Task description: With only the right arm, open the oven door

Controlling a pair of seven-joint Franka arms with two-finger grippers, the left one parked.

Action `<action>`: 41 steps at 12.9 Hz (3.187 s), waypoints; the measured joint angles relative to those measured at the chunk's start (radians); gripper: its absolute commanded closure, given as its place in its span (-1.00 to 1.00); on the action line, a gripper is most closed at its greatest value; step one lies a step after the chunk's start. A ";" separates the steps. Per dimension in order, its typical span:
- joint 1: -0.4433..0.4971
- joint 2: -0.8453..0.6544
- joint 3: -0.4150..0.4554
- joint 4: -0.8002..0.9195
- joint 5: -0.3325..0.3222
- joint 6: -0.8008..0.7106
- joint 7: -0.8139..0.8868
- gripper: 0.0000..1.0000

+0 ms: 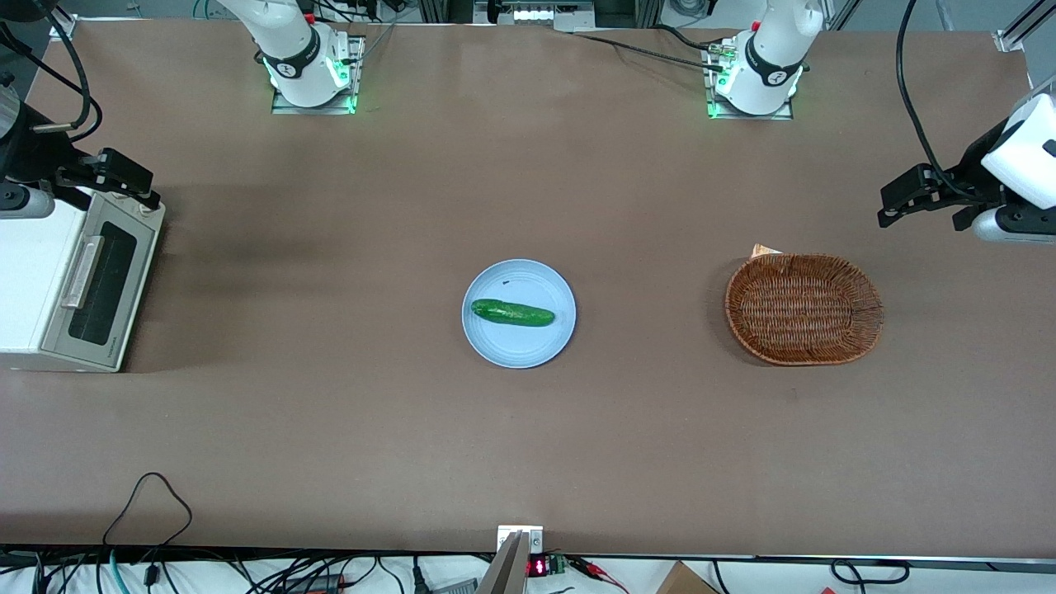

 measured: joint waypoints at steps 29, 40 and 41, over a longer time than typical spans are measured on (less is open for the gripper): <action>-0.002 -0.001 -0.006 0.009 0.000 -0.039 -0.003 1.00; 0.002 0.016 -0.002 0.007 -0.213 -0.039 -0.003 1.00; 0.003 0.030 0.000 0.004 -0.275 -0.036 -0.003 1.00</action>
